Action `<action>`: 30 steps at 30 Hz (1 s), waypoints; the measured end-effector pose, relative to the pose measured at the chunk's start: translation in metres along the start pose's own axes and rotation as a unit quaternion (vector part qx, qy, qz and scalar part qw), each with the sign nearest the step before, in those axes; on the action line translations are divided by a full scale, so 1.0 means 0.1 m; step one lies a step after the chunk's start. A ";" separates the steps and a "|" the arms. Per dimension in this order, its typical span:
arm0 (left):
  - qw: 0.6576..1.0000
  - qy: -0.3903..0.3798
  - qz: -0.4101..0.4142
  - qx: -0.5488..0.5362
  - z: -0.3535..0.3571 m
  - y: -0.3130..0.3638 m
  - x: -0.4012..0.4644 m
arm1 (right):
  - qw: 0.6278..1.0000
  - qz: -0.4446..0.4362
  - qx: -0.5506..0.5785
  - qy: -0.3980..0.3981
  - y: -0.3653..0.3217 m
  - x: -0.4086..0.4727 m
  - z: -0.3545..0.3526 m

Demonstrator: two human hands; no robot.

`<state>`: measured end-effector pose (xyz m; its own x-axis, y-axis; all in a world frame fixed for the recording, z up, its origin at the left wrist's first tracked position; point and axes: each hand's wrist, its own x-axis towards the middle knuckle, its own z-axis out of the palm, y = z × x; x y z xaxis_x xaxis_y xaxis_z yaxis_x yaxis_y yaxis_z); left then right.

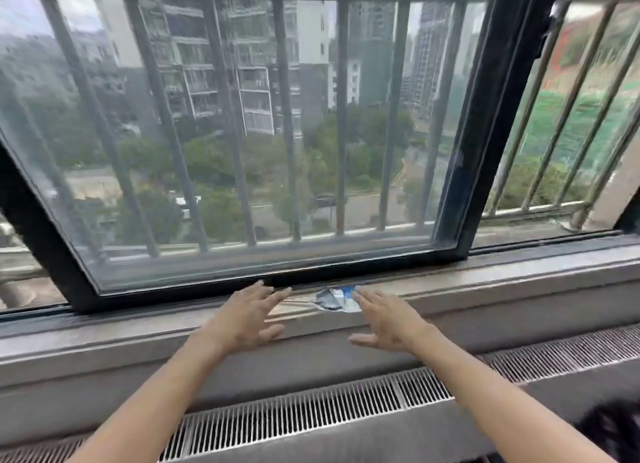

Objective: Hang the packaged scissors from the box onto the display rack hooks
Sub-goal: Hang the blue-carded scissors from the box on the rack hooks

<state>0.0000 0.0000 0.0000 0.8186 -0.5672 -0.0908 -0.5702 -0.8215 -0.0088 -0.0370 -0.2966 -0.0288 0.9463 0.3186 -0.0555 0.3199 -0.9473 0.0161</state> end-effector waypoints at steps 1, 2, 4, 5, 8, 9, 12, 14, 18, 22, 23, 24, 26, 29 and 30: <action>1.000 -0.013 0.005 0.001 0.08 0.02 0.16 | 1.000 -0.001 0.000 -0.009 0.08 0.09 0.12; 1.000 -0.020 0.006 -0.006 0.19 0.02 0.34 | 1.000 0.000 0.015 -0.004 0.17 0.17 0.25; 0.999 -0.032 -0.019 -0.014 0.39 0.07 0.65 | 1.000 0.007 0.026 -0.001 0.34 0.32 0.51; 0.999 -0.039 -0.031 -0.011 0.47 0.11 0.81 | 1.000 0.004 0.026 -0.002 0.44 0.40 0.62; 0.998 -0.044 -0.029 0.016 0.67 0.22 1.23 | 1.000 -0.014 0.022 0.007 0.71 0.58 0.83; 0.999 -0.039 -0.029 0.015 0.73 0.25 1.35 | 0.999 -0.025 0.020 0.011 0.79 0.63 0.87; 1.000 -0.018 -0.004 0.000 0.87 0.33 1.62 | 0.999 -0.043 0.023 0.015 0.96 0.72 0.93; 0.999 -0.009 0.011 0.037 0.96 0.37 1.74 | 0.998 -0.056 0.015 0.022 1.00 0.75 0.93; 0.996 0.009 0.022 0.091 1.05 0.39 1.86 | 0.998 -0.060 0.008 0.017 1.02 0.77 0.96; 0.994 0.039 0.040 0.093 1.11 0.38 1.83 | 0.998 -0.056 0.014 0.019 1.01 0.77 1.00; 0.994 0.054 0.042 0.091 1.13 0.39 1.80 | 0.998 -0.055 0.014 0.020 1.00 0.76 0.99; 0.993 0.065 0.043 0.088 1.14 0.40 1.75 | 0.998 -0.055 0.016 0.026 0.98 0.74 0.99; 0.990 0.087 0.057 0.095 1.15 0.39 1.65 | 0.998 -0.053 0.019 0.038 0.92 0.66 0.97; 0.987 0.106 0.071 0.094 1.14 0.26 1.36 | 0.997 -0.063 0.014 0.036 0.79 0.50 0.93; 0.988 0.106 0.069 0.084 1.16 0.21 1.23 | 0.997 -0.067 0.008 0.033 0.73 0.45 0.93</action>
<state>0.0806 -0.0799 -0.1271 0.7183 -0.6872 0.1085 -0.6662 -0.7244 -0.1771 0.0247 -0.3547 -0.1225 0.8964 0.4431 0.0098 0.4432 -0.8964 -0.0033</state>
